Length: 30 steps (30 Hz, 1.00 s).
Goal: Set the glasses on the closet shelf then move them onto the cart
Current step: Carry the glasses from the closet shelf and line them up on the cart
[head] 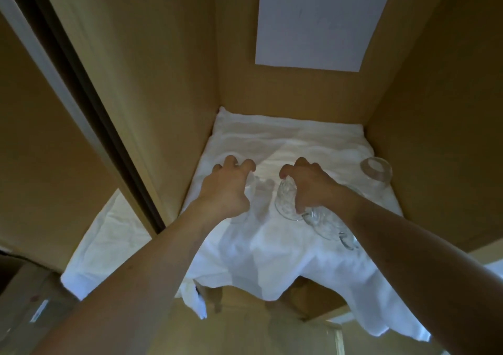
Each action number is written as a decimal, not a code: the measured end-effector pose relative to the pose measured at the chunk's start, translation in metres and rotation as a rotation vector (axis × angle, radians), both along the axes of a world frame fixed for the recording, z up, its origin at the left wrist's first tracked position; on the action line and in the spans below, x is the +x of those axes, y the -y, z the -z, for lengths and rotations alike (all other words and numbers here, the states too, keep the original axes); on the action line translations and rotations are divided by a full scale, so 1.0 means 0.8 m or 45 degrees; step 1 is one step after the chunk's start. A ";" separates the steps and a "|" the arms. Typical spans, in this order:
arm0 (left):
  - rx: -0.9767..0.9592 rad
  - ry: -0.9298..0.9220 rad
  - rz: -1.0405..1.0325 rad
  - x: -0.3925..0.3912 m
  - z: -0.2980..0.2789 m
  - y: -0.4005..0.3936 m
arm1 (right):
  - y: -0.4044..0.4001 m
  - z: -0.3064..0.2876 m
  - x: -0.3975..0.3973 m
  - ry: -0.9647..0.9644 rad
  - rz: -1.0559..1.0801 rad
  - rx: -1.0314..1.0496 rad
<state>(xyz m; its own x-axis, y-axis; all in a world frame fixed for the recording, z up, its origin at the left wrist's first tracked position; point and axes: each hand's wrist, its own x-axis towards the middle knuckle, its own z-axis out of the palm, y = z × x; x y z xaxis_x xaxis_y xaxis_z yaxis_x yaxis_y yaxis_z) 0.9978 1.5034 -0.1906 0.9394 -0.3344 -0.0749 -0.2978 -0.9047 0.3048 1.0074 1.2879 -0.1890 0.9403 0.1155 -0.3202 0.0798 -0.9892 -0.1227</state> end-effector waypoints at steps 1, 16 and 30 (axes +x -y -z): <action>-0.003 -0.009 0.012 0.002 -0.002 -0.001 | 0.000 -0.002 0.002 0.007 0.019 0.040; -0.643 0.408 -0.124 -0.071 -0.129 0.047 | 0.064 -0.125 -0.181 0.821 0.691 1.341; -1.616 0.070 0.191 -0.303 -0.199 0.217 | 0.171 -0.205 -0.499 1.064 0.705 2.481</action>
<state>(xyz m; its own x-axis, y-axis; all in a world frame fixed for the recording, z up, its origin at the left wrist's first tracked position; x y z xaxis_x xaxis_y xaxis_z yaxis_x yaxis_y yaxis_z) 0.7557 1.3297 -0.0312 0.8781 -0.2451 0.4110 -0.4110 0.0536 0.9101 0.6085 1.1511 -0.0249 0.8039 -0.5555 0.2125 0.4623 0.3589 -0.8109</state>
